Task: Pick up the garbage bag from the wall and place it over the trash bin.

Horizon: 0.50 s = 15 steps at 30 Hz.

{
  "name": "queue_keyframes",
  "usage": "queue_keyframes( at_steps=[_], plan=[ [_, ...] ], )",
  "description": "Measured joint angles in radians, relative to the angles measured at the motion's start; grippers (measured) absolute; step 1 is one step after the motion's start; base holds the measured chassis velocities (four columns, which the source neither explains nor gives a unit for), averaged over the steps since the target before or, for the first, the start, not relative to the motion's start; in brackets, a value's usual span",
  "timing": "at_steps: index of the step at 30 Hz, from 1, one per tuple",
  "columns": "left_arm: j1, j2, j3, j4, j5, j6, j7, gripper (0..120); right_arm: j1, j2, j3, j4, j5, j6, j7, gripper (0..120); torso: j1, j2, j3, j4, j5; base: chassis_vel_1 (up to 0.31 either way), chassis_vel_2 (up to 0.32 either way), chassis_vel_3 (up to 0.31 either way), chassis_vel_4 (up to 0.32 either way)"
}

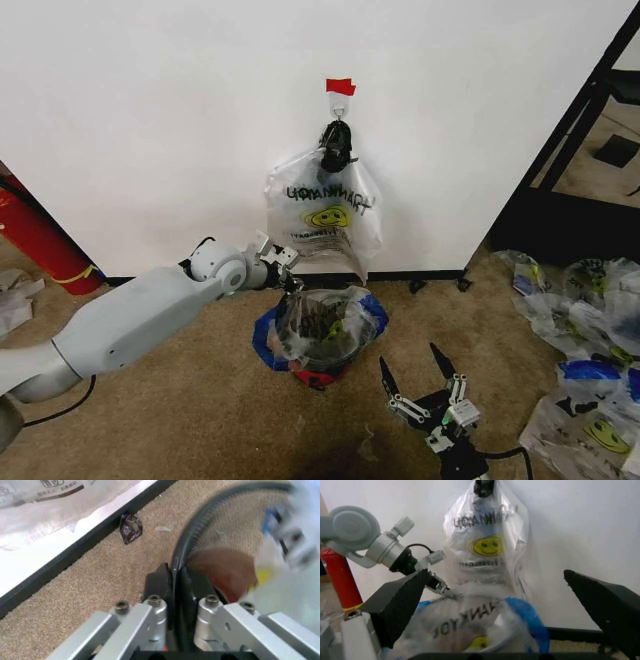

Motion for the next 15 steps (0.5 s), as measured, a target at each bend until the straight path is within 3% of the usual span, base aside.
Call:
queue_keyframes(
  at_steps=[9, 15],
  plan=[
    [0.031, 0.018, -0.039, -0.044, -0.06, 0.011, -0.039, 2, -0.002, 0.003, 0.002, 0.007, 0.0, -0.002, 0.004, 100, 0.0, 0.0, 0.0, -0.0001, -0.0002, 0.0, 0.0, 0.0, 0.0],
    [0.181, 0.083, -0.2, -0.216, -0.224, 0.024, -0.165, 2, 0.002, 0.006, 0.005, 0.005, 0.008, -0.008, 0.012, 100, 0.0, 0.0, 0.0, 0.0, -0.0002, 0.0, 0.0, 0.0, 0.0]
  ],
)
